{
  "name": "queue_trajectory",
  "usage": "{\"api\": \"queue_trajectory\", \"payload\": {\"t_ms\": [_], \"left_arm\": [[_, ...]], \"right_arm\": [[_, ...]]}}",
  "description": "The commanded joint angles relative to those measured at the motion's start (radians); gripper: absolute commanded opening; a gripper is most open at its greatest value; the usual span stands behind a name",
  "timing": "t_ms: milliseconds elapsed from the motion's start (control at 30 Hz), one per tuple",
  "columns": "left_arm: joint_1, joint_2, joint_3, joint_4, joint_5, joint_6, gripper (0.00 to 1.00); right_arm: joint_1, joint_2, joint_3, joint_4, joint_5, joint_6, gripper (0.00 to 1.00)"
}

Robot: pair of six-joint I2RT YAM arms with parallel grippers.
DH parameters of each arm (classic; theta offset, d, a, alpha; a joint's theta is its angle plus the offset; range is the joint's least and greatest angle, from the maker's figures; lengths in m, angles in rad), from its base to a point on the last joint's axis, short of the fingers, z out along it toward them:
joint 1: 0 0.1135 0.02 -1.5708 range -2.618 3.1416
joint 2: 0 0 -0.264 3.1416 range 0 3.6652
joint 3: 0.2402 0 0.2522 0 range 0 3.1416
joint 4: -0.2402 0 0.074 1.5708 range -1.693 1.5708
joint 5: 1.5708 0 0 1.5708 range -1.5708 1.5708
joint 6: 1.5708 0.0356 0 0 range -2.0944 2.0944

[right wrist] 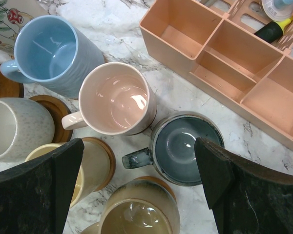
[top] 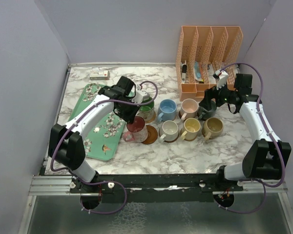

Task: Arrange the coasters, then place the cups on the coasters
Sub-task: Place the cup on the coaster.

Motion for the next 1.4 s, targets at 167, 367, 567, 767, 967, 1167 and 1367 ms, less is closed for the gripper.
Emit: {"api": "queue_trajectory", "payload": {"t_ms": [167,367,567,767,967,1167,1367], "left_arm": [[-0.048,0.03,0.072,0.047,-0.045,-0.103,0.0],[-0.087,0.081,0.102,0.049,-0.068,-0.121,0.0],[-0.126,0.114,0.142,0.05,-0.099,-0.131,0.0],[-0.147,0.139,0.153,0.05,-0.119,-0.128,0.0],[-0.151,0.154,0.163,0.049,-0.12,-0.126,0.0],[-0.153,0.161,0.166,0.047,-0.117,-0.126,0.0],[-0.153,0.162,0.162,0.048,-0.111,-0.126,0.01]], "right_arm": [[0.003,0.016,0.012,0.002,0.017,-0.02,0.98],[0.003,0.021,0.01,0.002,0.025,-0.027,0.98],[0.003,0.023,0.011,0.002,0.027,-0.032,0.98],[0.003,0.027,0.01,0.001,0.024,-0.032,0.98],[0.003,0.027,0.012,-0.001,0.021,-0.034,0.98],[0.003,0.024,0.012,-0.004,0.018,-0.033,0.98],[0.003,0.022,0.014,-0.004,0.021,-0.034,0.98]]}}
